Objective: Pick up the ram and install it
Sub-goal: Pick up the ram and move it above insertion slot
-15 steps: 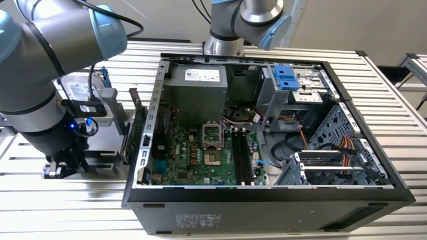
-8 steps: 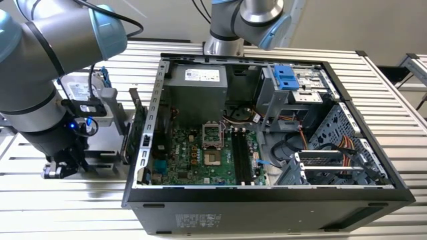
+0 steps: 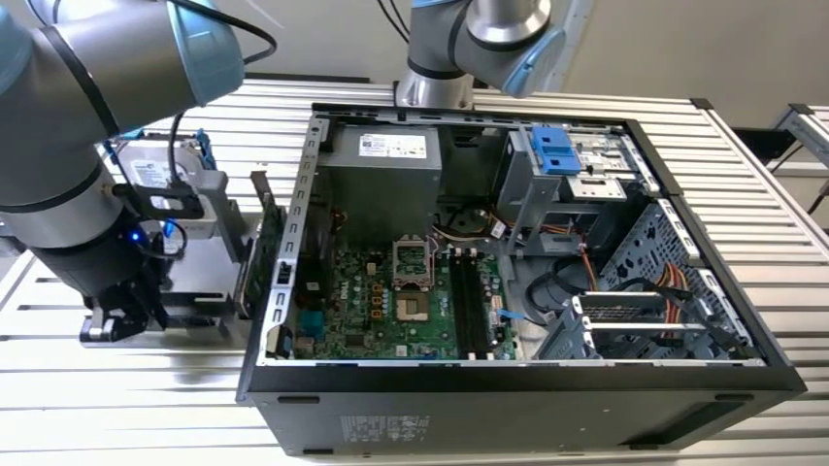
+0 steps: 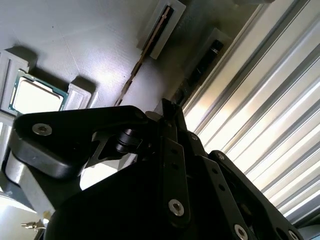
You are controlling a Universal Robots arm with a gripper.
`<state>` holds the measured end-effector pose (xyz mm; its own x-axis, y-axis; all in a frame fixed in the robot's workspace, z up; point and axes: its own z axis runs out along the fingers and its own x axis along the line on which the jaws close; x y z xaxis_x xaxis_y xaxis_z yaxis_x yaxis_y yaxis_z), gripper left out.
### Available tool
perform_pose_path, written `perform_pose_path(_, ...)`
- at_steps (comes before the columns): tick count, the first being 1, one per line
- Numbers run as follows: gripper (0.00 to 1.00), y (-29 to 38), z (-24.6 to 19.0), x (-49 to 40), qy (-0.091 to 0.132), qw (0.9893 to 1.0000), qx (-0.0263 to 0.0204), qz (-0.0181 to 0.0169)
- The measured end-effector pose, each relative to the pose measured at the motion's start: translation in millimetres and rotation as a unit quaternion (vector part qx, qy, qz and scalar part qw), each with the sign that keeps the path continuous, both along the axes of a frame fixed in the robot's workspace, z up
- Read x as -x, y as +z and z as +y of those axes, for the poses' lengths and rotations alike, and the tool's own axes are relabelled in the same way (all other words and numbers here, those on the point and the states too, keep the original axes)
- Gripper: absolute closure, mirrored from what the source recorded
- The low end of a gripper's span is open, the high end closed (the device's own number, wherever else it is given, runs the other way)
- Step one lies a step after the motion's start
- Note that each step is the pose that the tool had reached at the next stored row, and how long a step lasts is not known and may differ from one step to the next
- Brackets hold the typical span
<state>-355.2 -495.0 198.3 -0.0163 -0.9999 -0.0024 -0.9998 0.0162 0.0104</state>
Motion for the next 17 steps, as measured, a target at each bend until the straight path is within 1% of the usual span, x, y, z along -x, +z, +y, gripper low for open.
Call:
perform_pose_path(5, 1.0, 5.7, 0.0, 0.0, 0.0, 1.0, 0.0, 0.0)
perform_pose_path(17, 1.0, 15.4, 0.0, 0.0, 0.0, 1.0, 0.0, 0.0)
